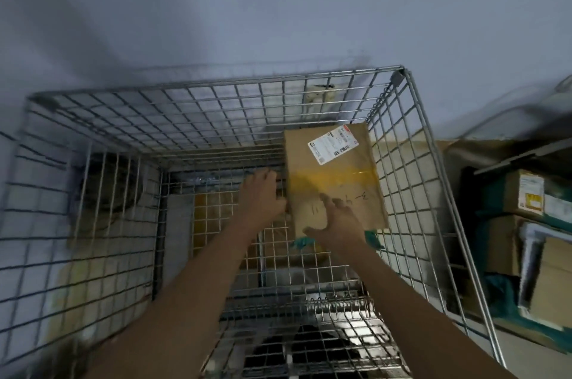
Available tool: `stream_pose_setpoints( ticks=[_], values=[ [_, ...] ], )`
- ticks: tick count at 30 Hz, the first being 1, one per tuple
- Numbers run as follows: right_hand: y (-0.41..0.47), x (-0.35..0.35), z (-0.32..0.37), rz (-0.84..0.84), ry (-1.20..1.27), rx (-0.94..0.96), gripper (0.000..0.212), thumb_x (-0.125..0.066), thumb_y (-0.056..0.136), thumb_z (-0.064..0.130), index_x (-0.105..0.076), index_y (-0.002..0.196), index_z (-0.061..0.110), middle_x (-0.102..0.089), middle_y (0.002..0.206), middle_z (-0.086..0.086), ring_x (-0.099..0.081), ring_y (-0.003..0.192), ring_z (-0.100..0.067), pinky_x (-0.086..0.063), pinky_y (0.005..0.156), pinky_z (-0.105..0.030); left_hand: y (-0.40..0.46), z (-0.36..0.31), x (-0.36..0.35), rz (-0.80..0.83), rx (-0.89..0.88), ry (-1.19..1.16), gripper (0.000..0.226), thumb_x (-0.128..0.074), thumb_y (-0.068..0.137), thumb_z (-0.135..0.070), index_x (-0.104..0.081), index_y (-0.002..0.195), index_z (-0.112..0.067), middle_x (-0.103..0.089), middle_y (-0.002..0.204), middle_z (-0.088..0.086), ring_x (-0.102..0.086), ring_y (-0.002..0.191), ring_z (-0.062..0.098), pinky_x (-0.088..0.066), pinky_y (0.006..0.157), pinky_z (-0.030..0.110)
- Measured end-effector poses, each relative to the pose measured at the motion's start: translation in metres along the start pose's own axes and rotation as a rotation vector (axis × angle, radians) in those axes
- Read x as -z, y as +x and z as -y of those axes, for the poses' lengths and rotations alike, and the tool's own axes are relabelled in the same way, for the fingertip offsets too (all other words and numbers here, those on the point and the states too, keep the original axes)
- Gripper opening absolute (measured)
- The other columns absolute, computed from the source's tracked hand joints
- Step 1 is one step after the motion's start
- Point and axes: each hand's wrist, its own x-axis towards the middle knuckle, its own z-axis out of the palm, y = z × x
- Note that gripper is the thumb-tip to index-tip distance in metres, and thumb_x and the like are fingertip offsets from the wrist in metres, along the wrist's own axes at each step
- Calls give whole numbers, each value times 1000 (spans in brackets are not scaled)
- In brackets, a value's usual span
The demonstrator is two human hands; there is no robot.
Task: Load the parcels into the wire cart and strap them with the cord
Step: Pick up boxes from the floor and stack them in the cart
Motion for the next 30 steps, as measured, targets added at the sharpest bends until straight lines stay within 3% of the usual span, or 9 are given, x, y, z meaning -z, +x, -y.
stream_pose_setpoints(
  ticks=[5, 8, 10, 13, 18, 21, 26, 28, 30],
  values=[
    [-43, 28, 38, 112, -199, 165, 100, -72, 72, 62, -20, 151, 30, -37, 151, -1, -39, 133, -24, -39, 107, -44, -106, 57, 32, 18, 206, -5, 61, -61, 83, -37, -41, 137, -18, -45, 141, 10, -43, 128, 29, -40, 105, 47],
    [-81, 35, 74, 99, -274, 238, 98, -71, 74, 60, -19, 152, 30, -39, 149, -3, -40, 132, -27, -38, 107, -45, -173, 83, 57, -11, 253, -69, 46, -61, 82, -29, -50, 124, -13, -54, 125, 9, -52, 112, 27, -45, 91, 36],
    [-111, 31, 110, 74, -311, 304, 97, -69, 74, 61, -20, 151, 31, -41, 147, -4, -41, 131, -27, -40, 105, -45, -220, 103, 72, -45, 295, -86, 39, -60, 83, -30, -50, 116, -13, -54, 121, 9, -53, 105, 26, -47, 88, 37],
    [-166, 10, 175, 43, -385, 438, 98, -68, 74, 65, -18, 152, 30, -34, 153, -4, -36, 136, -30, -41, 106, -47, -303, 142, 90, -128, 352, -137, 57, -58, 84, -35, -42, 135, -15, -51, 130, 8, -53, 113, 29, -46, 94, 40],
    [-289, -61, 285, 45, -482, 702, 95, -66, 78, 62, -15, 153, 33, -25, 158, -3, -28, 142, -32, -37, 110, -48, -474, 223, 102, -389, 484, -106, 53, -59, 82, -38, -49, 126, -9, -53, 124, 13, -51, 117, 35, -42, 94, 42],
    [-353, -110, 327, 73, -493, 840, 97, -69, 76, 62, -18, 153, 29, -29, 155, -5, -33, 138, -33, -37, 109, -47, -567, 264, 87, -455, 602, -115, 57, -52, 81, -41, -51, 127, -8, -55, 122, 15, -52, 114, 36, -44, 92, 43],
    [-450, -205, 371, 193, -646, 1047, 95, -69, 74, 62, -26, 150, 26, -38, 147, -10, -38, 133, -32, -40, 104, -46, -720, 323, 19, -497, 823, -243, 50, -45, 72, -48, -59, 106, -14, -59, 100, 7, -58, 94, 30, -46, 76, 36],
    [-467, -241, 375, 224, -737, 1057, 98, -69, 72, 64, -23, 151, 27, -35, 148, -11, -36, 135, -32, -38, 105, -47, -760, 334, -12, -448, 903, -254, 53, -48, 75, -46, -57, 115, -13, -59, 102, 9, -58, 95, 30, -40, 70, 33],
    [-473, -276, 375, 251, -836, 1056, 100, -69, 71, 64, -22, 152, 28, -32, 150, -10, -35, 135, -34, -37, 106, -47, -790, 342, -49, -388, 993, -252, 49, -55, 84, -42, -52, 124, -14, -57, 112, 8, -55, 104, 31, -43, 77, 36]
  ],
)
